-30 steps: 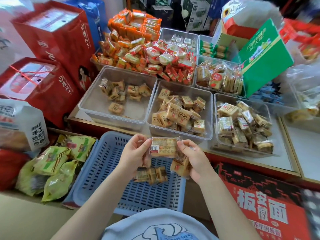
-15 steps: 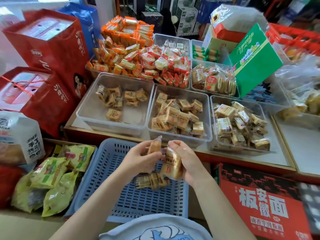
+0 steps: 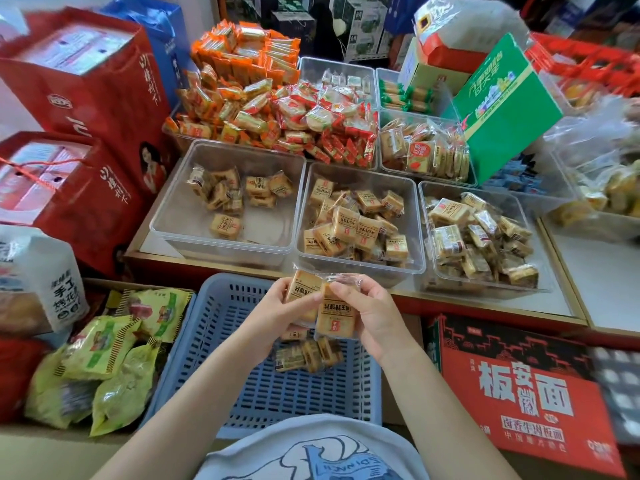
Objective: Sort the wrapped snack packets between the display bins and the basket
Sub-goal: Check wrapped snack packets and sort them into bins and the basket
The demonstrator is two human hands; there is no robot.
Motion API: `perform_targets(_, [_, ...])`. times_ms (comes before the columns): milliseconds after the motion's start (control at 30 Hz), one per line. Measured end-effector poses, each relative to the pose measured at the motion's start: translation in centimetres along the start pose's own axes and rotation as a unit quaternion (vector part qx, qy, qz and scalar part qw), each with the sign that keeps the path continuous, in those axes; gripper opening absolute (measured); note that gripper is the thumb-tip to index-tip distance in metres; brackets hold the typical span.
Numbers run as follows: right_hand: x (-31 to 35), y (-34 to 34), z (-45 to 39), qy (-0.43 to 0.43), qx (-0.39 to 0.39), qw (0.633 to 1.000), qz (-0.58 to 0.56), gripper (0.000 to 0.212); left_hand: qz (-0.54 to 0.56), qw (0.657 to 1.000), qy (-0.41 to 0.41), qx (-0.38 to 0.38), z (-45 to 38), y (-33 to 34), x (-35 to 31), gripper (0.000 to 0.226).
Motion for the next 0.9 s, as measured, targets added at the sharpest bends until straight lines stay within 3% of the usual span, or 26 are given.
perform_targets(133, [-0.6, 1.8, -0.2, 0.013, 0.033, 0.997, -0.075, 0.009, -0.028, 0.999, 0.021, -0.031, -0.1, -1.2, -0.6, 0.100])
perform_targets(333, [-0.6, 2.5, -0.1, 0.010, 0.021, 0.997, -0.067, 0.015, -0.041, 0.998, 0.026, -0.027, 0.0, -0.6, -0.4, 0.075])
perform_targets(467, [0.2, 1.5, -0.1, 0.008, 0.021, 0.999, 0.048, 0.021, -0.027, 0.997, 0.052, -0.047, 0.4, -1.2, -0.8, 0.069])
perform_targets(567, [2.0, 0.5, -0.1, -0.015, -0.008, 0.977, 0.211, 0.016, -0.014, 0.997, 0.049, -0.051, 0.6, -1.7, -0.7, 0.074])
perform_targets(633, [3.0, 0.1, 0.1, -0.040, -0.042, 0.964, 0.258, 0.011, -0.008, 0.998, 0.047, -0.050, 0.7, -1.6, -0.6, 0.080])
perform_targets(900, [3.6, -0.9, 0.2, -0.066, -0.086, 0.978, 0.180, 0.009, -0.034, 0.999, 0.013, 0.002, 0.4, -0.8, -0.8, 0.085])
Point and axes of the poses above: each hand's wrist, its own z-axis away from the middle knuckle, its own y-axis out of the palm, x = y × z, the point moved 10 cm from there along -z, towards the middle knuckle, and after that the axes turned 15 degrees about x, right-handed, at the moved point
